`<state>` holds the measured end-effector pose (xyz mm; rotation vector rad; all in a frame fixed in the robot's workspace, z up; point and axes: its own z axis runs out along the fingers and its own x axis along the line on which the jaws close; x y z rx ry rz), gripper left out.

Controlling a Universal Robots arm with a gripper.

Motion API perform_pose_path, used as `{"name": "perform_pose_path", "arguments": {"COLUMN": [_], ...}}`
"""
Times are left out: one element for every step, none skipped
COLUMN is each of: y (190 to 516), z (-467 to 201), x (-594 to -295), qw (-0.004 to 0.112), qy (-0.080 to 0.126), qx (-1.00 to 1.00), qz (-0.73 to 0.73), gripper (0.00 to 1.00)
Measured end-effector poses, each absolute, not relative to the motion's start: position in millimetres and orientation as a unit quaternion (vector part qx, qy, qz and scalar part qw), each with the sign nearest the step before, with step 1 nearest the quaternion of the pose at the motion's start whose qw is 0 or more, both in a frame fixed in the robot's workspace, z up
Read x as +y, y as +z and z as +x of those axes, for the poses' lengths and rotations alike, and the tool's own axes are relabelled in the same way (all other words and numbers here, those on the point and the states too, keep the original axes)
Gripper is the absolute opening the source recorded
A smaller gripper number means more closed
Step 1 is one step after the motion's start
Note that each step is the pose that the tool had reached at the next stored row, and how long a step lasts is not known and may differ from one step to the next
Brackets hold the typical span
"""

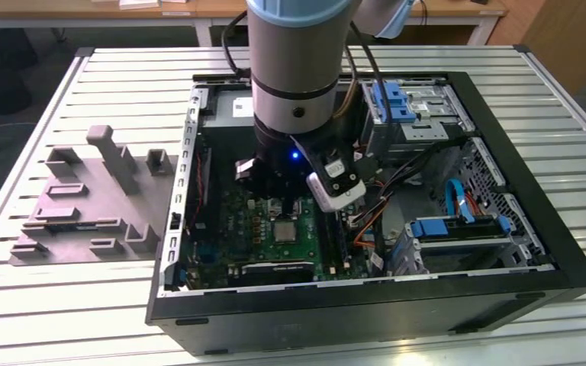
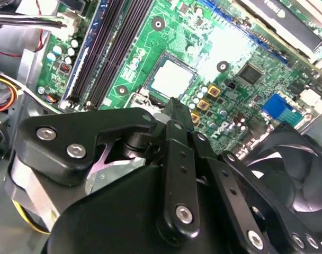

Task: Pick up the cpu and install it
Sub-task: 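Close the cpu cover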

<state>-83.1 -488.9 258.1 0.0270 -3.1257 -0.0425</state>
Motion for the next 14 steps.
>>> {"name": "perform_pose_path", "arguments": {"y": [258.2, 258.1, 258.1, 258.0, 257.9, 257.8, 257.7, 257.6, 257.5, 257.4, 257.4, 257.2, 257.1, 257.0], "z": [-83.1, -83.1, -83.2, -83.2, -83.1, -83.1, -83.1, -83.1, -83.1, -83.1, -83.1, -83.1, -83.1, -83.1], "x": [-488.9, -488.9, -488.9, -488.9, -488.9, -488.9, -488.9, -488.9, -488.9, -488.9, -488.9, -488.9, -488.9, -488.9], "qw": [0.008, 0.008, 0.008, 0.008, 0.008, 0.009, 0.009, 0.009, 0.009, 0.009, 0.009, 0.009, 0.009, 0.009], "qy": [-0.013, -0.013, -0.013, -0.013, -0.013, -0.013, -0.013, -0.013, -0.013, -0.013, -0.013, -0.013, -0.013, -0.013], "qx": [-1.000, -1.000, -0.999, -0.999, -0.999, -0.998, -0.997, -0.997, -0.996, -0.995, -0.994, -0.993, -0.992, -0.991], "qz": [0.015, 0.024, 0.033, 0.042, 0.051, 0.061, 0.070, 0.079, 0.088, 0.097, 0.106, 0.115, 0.124, 0.133], "gripper": [0.11, 0.11, 0.11, 0.11, 0.11, 0.11, 0.11, 0.11, 0.11, 0.11, 0.11, 0.11, 0.11, 0.11]}}
